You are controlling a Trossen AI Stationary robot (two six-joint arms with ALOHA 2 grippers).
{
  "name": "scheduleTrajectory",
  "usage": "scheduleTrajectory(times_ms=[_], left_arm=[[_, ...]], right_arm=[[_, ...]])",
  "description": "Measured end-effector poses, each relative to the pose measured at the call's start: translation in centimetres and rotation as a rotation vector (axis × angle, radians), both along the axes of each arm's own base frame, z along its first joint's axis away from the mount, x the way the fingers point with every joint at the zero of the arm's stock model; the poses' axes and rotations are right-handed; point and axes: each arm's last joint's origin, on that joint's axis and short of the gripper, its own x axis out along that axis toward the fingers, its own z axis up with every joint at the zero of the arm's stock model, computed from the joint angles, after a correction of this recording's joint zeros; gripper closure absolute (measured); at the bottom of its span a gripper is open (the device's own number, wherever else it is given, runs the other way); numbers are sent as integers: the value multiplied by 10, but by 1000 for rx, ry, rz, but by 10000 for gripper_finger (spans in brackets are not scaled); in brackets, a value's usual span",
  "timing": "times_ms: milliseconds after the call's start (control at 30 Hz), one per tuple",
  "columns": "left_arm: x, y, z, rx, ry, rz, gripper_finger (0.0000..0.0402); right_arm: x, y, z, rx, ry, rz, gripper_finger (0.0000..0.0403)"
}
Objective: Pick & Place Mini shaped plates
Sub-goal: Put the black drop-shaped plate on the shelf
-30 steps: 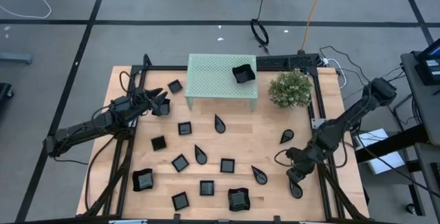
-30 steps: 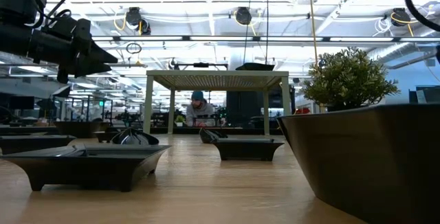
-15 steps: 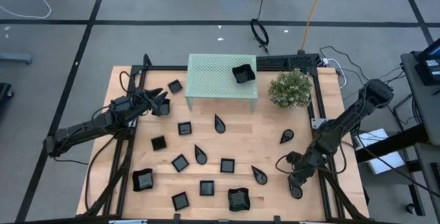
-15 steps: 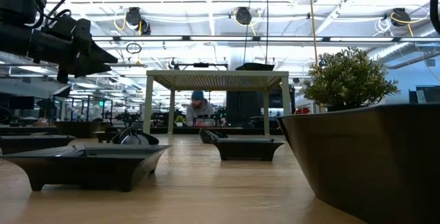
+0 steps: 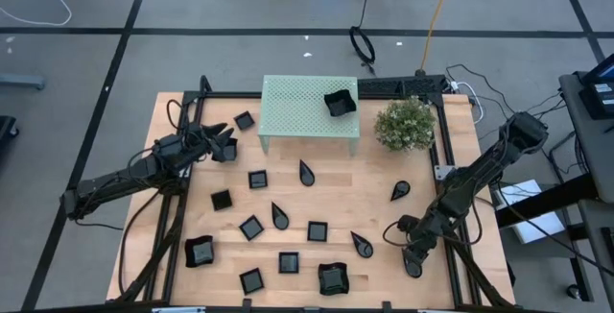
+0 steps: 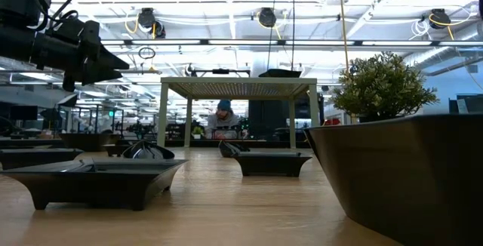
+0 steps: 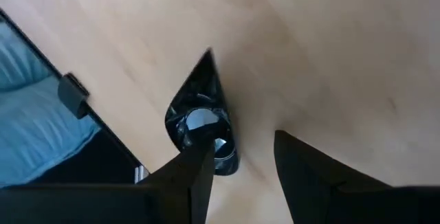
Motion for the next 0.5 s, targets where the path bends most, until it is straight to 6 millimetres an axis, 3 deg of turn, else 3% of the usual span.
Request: scheduleTrajectory(times_ms=[233, 500], left_arm=[[0, 0, 0, 0, 0, 0, 220], [0, 0, 0, 0, 0, 0, 220]], right_arm=[[2, 3, -7, -21, -12, 58, 279], [3, 4, -8, -23, -48, 95, 382]])
